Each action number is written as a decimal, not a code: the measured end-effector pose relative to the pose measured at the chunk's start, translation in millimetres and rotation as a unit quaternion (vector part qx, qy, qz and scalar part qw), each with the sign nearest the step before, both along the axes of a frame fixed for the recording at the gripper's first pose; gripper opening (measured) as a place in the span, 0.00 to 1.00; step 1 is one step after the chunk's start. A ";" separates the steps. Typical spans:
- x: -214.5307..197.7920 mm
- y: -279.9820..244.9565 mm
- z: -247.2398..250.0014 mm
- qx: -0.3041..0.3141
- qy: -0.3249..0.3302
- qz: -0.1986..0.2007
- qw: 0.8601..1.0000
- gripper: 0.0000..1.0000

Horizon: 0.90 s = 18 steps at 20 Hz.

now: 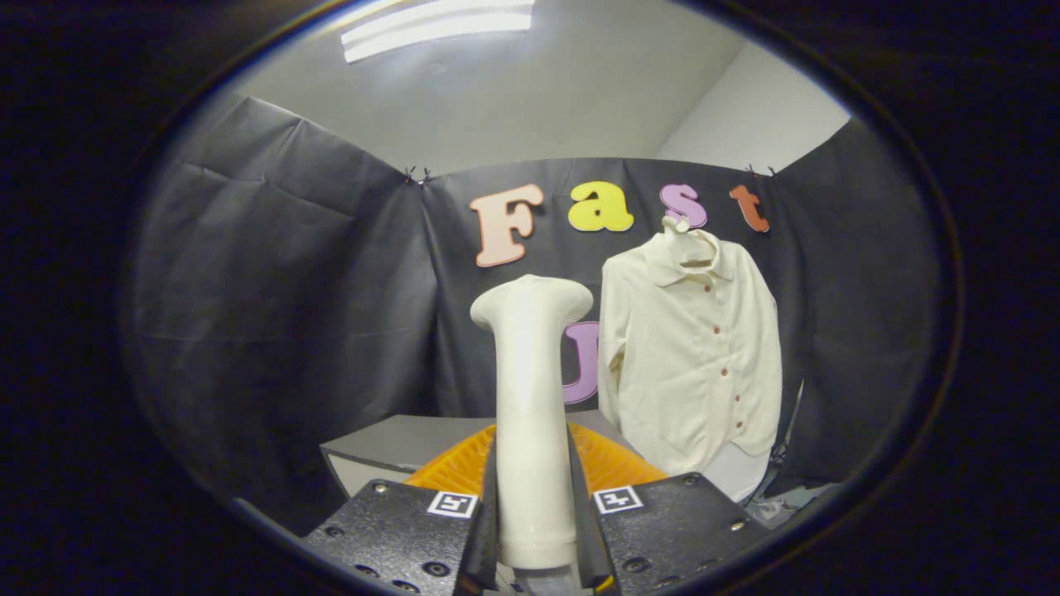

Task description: Iron the clothes twice with a garment steamer, once on the left side and once on the right side.

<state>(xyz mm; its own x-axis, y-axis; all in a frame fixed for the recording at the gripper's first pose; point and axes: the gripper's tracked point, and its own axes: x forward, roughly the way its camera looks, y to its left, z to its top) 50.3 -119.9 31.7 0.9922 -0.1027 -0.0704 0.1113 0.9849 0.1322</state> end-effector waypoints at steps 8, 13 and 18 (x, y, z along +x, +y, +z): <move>-0.9 34.6 9.4 -0.008 0.005 0.008 1.000 0.36; -4.2 28.2 9.6 -0.007 0.009 0.000 1.000 0.36; -10.7 28.0 8.3 -0.006 0.013 -0.001 1.000 0.36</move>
<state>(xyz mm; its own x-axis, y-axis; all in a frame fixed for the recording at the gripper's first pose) 39.6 -91.9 40.0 0.9900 -0.1050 -0.0939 0.1157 0.9863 0.1176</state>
